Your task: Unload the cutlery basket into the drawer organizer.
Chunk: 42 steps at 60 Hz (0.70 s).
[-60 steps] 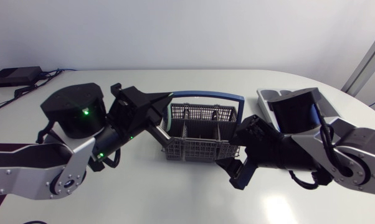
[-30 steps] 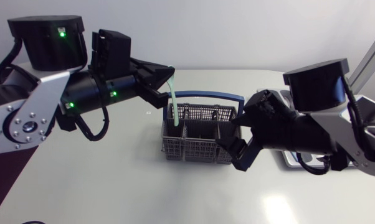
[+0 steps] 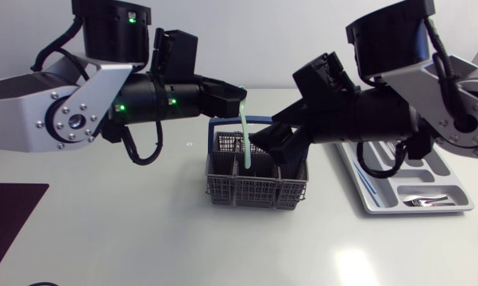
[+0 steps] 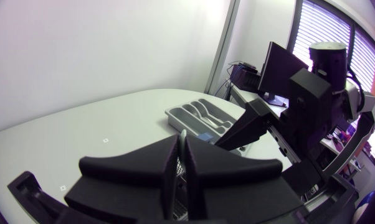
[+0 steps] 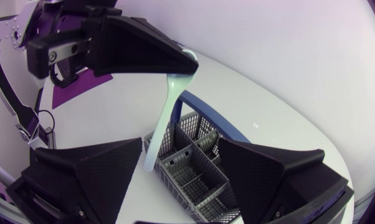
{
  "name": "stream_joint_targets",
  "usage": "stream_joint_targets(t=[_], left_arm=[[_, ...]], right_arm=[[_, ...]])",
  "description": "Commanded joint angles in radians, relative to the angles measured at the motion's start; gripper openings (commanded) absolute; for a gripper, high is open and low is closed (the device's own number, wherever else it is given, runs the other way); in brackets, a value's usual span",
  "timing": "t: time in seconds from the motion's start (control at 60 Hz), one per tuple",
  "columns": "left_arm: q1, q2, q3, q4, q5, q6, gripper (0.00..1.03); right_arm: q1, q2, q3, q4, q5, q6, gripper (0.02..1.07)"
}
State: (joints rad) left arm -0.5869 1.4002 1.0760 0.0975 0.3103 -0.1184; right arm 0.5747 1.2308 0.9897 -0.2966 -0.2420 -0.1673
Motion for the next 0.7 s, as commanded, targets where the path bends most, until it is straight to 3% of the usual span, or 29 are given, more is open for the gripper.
stream_joint_targets(t=[0.0, 0.167, 0.283, 0.617, 0.683], left_arm=[[-0.017, 0.023, 0.045, -0.008, 0.009, -0.04, 0.04], [-0.044, 0.06, 0.087, -0.028, 0.009, -0.061, 0.04], [-0.054, 0.071, 0.094, -0.028, 0.007, -0.064, 0.04], [-0.067, 0.083, 0.098, -0.025, -0.007, -0.07, 0.04], [-0.068, 0.083, 0.099, -0.022, -0.008, -0.07, 0.04]], right_arm=[[-0.009, 0.042, 0.04, -0.018, -0.013, 0.041, 0.9], [-0.039, 0.09, 0.087, -0.021, -0.045, 0.066, 0.86], [-0.053, 0.099, 0.098, -0.021, -0.056, 0.072, 0.76], [-0.064, 0.099, 0.099, -0.022, -0.097, 0.081, 0.25], [-0.065, 0.099, 0.099, -0.032, -0.111, 0.081, 0.2]])
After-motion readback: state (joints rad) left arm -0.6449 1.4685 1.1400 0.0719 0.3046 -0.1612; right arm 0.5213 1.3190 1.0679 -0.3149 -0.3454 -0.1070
